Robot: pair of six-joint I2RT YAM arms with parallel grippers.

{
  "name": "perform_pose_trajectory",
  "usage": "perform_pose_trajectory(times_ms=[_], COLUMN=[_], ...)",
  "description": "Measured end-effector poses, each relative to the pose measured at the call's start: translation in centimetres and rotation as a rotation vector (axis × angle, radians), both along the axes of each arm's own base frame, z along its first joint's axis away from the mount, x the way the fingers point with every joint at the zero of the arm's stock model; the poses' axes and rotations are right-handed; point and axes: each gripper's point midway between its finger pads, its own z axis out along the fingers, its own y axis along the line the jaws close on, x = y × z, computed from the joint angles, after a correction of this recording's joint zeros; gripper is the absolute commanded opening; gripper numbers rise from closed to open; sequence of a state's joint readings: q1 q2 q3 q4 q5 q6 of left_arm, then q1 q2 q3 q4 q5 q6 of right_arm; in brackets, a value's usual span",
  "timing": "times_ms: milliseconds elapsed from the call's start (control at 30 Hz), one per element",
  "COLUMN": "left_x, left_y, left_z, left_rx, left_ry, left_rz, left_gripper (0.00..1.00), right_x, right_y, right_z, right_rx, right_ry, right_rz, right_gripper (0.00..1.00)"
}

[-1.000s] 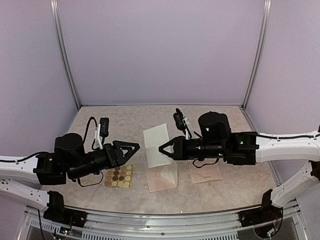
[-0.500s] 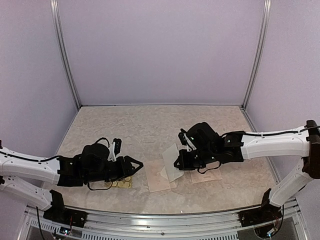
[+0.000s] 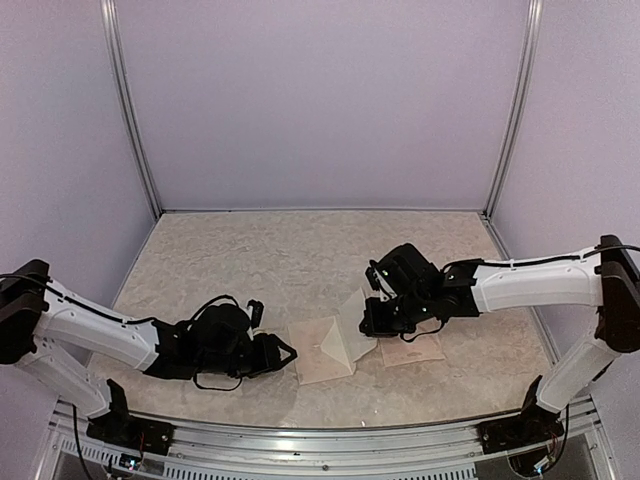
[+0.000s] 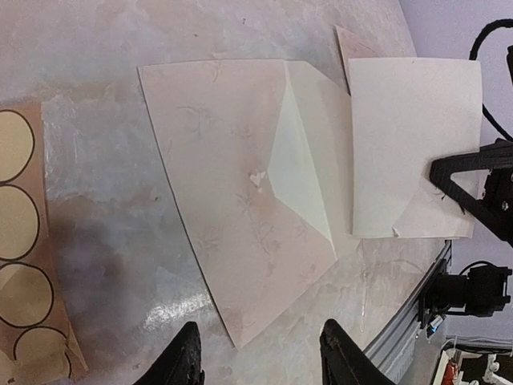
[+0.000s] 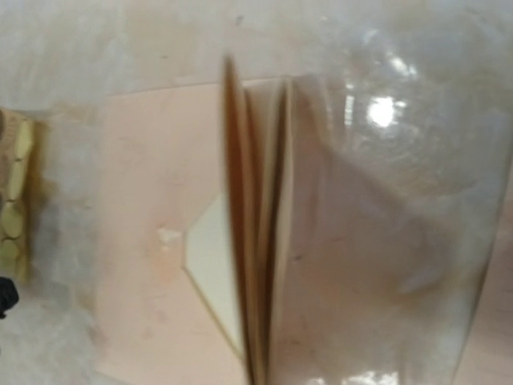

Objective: Place the letter into the envelope and seal it

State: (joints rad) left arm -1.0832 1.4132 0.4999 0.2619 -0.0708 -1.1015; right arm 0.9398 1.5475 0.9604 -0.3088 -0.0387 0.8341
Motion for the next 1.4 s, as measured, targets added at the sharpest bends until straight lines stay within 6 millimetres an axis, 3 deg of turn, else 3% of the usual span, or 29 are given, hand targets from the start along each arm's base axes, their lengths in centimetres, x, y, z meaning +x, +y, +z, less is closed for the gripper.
perform_pose_trajectory(times_ms=[467, 833, 1400], left_x=[0.4, 1.2, 1.1], left_y=[-0.4, -1.9, -2.3], left_z=[-3.9, -4.3, -4.4], left_rx=[0.11, 0.11, 0.1], left_ry=[0.039, 0.016, 0.013], left_rz=[-0.013, -0.035, -0.041], left_gripper=[0.44, 0.34, 0.3], right_x=[0.1, -0.3, -0.7], right_y=[-1.1, -1.6, -0.9], right_z=[-3.7, -6.2, -6.7], right_rx=[-0.093, -0.153, -0.123], right_ry=[0.055, 0.101, 0.134], right_rz=[0.01, 0.012, 0.021], right_gripper=[0.0, 0.0, 0.0])
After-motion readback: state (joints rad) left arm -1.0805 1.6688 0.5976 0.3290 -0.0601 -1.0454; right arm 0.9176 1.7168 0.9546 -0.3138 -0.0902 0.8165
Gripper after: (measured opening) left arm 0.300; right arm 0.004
